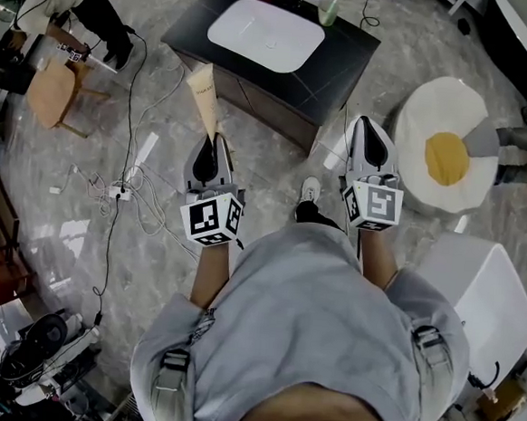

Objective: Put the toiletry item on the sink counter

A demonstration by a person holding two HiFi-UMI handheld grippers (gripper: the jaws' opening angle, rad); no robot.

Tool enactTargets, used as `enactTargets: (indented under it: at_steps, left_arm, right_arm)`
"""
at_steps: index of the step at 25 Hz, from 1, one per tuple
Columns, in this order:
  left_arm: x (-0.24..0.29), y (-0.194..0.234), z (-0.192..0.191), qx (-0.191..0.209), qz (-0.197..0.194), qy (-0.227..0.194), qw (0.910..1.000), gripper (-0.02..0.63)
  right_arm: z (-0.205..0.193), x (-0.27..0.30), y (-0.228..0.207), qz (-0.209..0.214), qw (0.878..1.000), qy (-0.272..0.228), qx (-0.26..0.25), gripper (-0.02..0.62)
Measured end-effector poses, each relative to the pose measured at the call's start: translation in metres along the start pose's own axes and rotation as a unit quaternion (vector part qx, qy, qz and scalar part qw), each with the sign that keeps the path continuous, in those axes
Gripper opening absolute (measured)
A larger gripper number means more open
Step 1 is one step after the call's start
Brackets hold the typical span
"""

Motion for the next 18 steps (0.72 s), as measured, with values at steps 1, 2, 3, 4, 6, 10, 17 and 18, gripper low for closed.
enactTargets:
  at_steps: [1,2,3,4,6,10,17,18]
  left_arm:
    - [0.013,0.000,0.004,0.001,-0.001,0.000,1.0000,0.034]
    - [0.026,-0.001,0.007,0.001,-0.002,0.000,1.0000,0.034]
    - [0.039,-0.001,0.009,0.001,-0.002,0.000,1.0000,0.034]
    - [0.052,-0.002,0.011,0.001,-0.004,0.000,1.0000,0.033]
    - [0.078,-0.004,0.013,0.001,-0.010,0.001,1.0000,0.034]
    - [0.126,-0.007,0.013,-0.001,-0.025,0.006,0.9997,0.034]
    - [0.201,-0.018,0.014,0.002,-0.054,0.013,0.9984,0.034]
    - [0.211,-0.021,0.015,0.002,-0.060,0.014,0.9981,0.034]
  right_arm:
    - [0.003,0.012,-0.004,-0.001,1.000,0.000,0.001,0.005]
    - [0.005,0.024,-0.009,-0.002,1.000,0.001,0.001,0.005]
    - [0.006,0.035,-0.015,-0.002,1.000,0.002,0.002,0.005]
    - [0.007,0.047,-0.020,-0.002,1.000,0.003,0.002,0.005]
    - [0.007,0.070,-0.031,-0.003,1.000,0.003,0.000,0.005]
    - [0.009,0.111,-0.049,-0.010,1.000,-0.001,-0.001,0.005]
    - [0.003,0.161,-0.084,-0.021,1.000,-0.001,0.000,0.005]
    - [0.003,0.167,-0.090,-0.021,1.000,-0.005,-0.002,0.005]
Point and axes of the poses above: the fingertips, and each gripper's own axes: x forward along the fingers, y to its left, z out of its top, the point moved 6 cm from there along -x, backward along the fingers, and after that the axes turned 12 degrees about -z, right-handed, at the moved point
